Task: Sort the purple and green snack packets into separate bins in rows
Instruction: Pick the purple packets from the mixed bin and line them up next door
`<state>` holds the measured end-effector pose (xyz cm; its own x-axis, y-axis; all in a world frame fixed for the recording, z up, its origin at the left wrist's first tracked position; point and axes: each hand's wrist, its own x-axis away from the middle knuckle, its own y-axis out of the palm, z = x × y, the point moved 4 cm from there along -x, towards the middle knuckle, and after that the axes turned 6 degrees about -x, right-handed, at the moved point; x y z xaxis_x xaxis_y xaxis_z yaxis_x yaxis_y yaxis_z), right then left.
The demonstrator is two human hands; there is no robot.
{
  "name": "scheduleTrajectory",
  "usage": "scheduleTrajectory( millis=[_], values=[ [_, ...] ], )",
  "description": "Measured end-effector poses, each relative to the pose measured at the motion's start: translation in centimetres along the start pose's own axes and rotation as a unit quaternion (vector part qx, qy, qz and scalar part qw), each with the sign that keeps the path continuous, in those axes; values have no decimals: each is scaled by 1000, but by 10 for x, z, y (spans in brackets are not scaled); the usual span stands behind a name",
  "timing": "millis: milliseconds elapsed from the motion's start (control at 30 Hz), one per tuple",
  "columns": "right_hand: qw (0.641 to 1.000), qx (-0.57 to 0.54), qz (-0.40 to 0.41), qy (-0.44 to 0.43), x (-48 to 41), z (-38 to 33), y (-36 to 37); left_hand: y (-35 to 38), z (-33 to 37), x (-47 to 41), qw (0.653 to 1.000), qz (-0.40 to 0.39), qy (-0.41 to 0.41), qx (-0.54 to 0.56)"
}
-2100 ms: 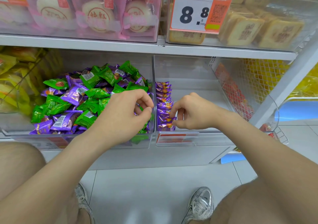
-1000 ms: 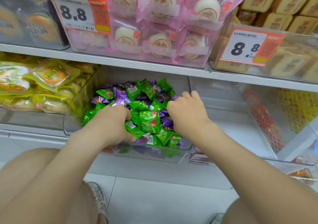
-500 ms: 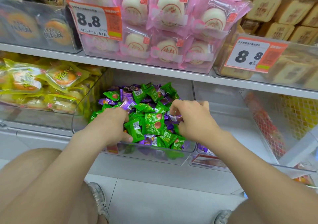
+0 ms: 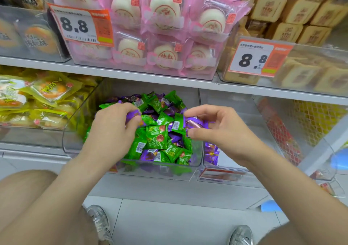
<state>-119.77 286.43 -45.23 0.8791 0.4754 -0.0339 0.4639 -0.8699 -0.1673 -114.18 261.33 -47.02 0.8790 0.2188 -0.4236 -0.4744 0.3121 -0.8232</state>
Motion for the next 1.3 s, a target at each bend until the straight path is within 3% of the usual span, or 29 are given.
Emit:
scheduleTrajectory(
  millis=[67,167,267,433,667,1133,1300],
  values=[
    [999,-19,20,18,5,0,-19,4,29,8,996,-4,51,78],
    [998,3,56,36,5,7,-52,23,67,17,975,-85,61,198],
    [991,132,23,20,6,19,-76,43,87,12,949,-147,23,278],
    [950,305,-61,14,-2,51,-93,61,107,-9,920,-157,-43,356],
    [897,426,-119,5,-14,92,-76,86,115,-20,910,-146,-49,384],
    [883,431,-183,32,-27,115,-80,94,115,-12,905,-169,-42,389],
    [880,449,-138,66,-23,106,-87,92,116,-10,904,-170,-46,389]
  ],
)
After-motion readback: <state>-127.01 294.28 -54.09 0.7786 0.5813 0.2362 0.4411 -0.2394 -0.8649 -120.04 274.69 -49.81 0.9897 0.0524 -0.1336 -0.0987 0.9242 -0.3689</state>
